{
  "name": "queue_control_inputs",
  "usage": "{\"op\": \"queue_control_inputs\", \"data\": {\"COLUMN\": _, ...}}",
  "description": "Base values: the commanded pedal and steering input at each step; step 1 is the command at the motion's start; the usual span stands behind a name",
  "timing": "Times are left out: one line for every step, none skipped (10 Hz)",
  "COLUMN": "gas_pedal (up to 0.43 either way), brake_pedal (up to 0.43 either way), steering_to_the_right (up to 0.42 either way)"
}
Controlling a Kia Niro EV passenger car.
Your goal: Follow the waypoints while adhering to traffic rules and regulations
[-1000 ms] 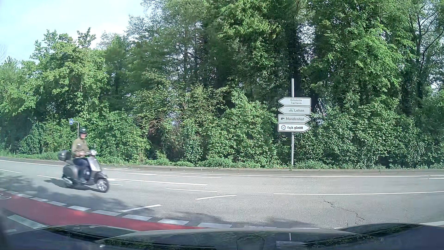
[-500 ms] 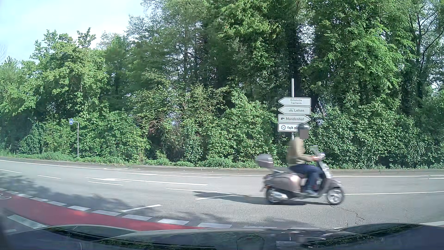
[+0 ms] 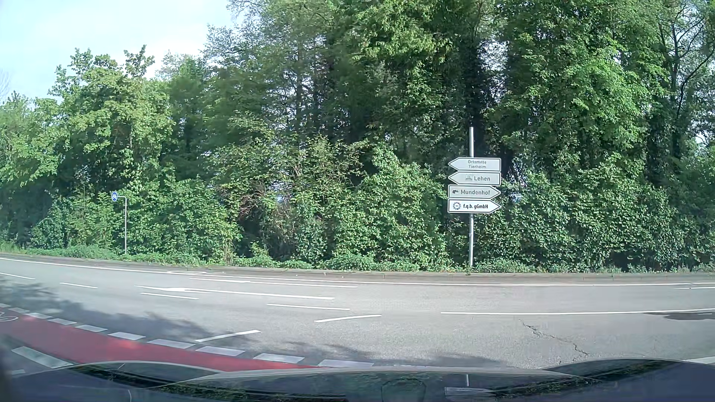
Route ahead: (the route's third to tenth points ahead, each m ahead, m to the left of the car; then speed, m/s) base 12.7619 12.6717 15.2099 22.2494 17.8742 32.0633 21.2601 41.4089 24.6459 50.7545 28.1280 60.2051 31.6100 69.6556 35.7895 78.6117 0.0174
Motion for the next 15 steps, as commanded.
{"op": "queue_control_inputs", "data": {"gas_pedal": 0.130, "brake_pedal": 0.000, "steering_to_the_right": -0.052}}
{"op": "queue_control_inputs", "data": {"gas_pedal": 0.169, "brake_pedal": 0.000, "steering_to_the_right": -0.051}}
{"op": "queue_control_inputs", "data": {"gas_pedal": 0.197, "brake_pedal": 0.000, "steering_to_the_right": -0.055}}
{"op": "queue_control_inputs", "data": {"gas_pedal": 0.209, "brake_pedal": 0.000, "steering_to_the_right": -0.060}}
{"op": "queue_control_inputs", "data": {"gas_pedal": 0.220, "brake_pedal": 0.000, "steering_to_the_right": -0.069}}
{"op": "queue_control_inputs", "data": {"gas_pedal": 0.240, "brake_pedal": 0.000, "steering_to_the_right": -0.082}}
{"op": "queue_control_inputs", "data": {"gas_pedal": 0.248, "brake_pedal": 0.000, "steering_to_the_right": -0.098}}
{"op": "queue_control_inputs", "data": {"gas_pedal": 0.248, "brake_pedal": 0.000, "steering_to_the_right": -0.116}}
{"op": "queue_control_inputs", "data": {"gas_pedal": 0.248, "brake_pedal": 0.000, "steering_to_the_right": -0.139}}
{"op": "queue_control_inputs", "data": {"gas_pedal": 0.248, "brake_pedal": 0.000, "steering_to_the_right": -0.168}}
{"op": "queue_control_inputs", "data": {"gas_pedal": 0.248, "brake_pedal": 0.000, "steering_to_the_right": -0.189}}
{"op": "queue_control_inputs", "data": {"gas_pedal": 0.248, "brake_pedal": 0.000, "steering_to_the_right": -0.215}}
{"op": "queue_control_inputs", "data": {"gas_pedal": 0.248, "brake_pedal": 0.000, "steering_to_the_right": -0.240}}
{"op": "queue_control_inputs", "data": {"gas_pedal": 0.248, "brake_pedal": 0.000, "steering_to_the_right": -0.263}}
{"op": "queue_control_inputs", "data": {"gas_pedal": 0.248, "brake_pedal": 0.000, "steering_to_the_right": -0.282}}
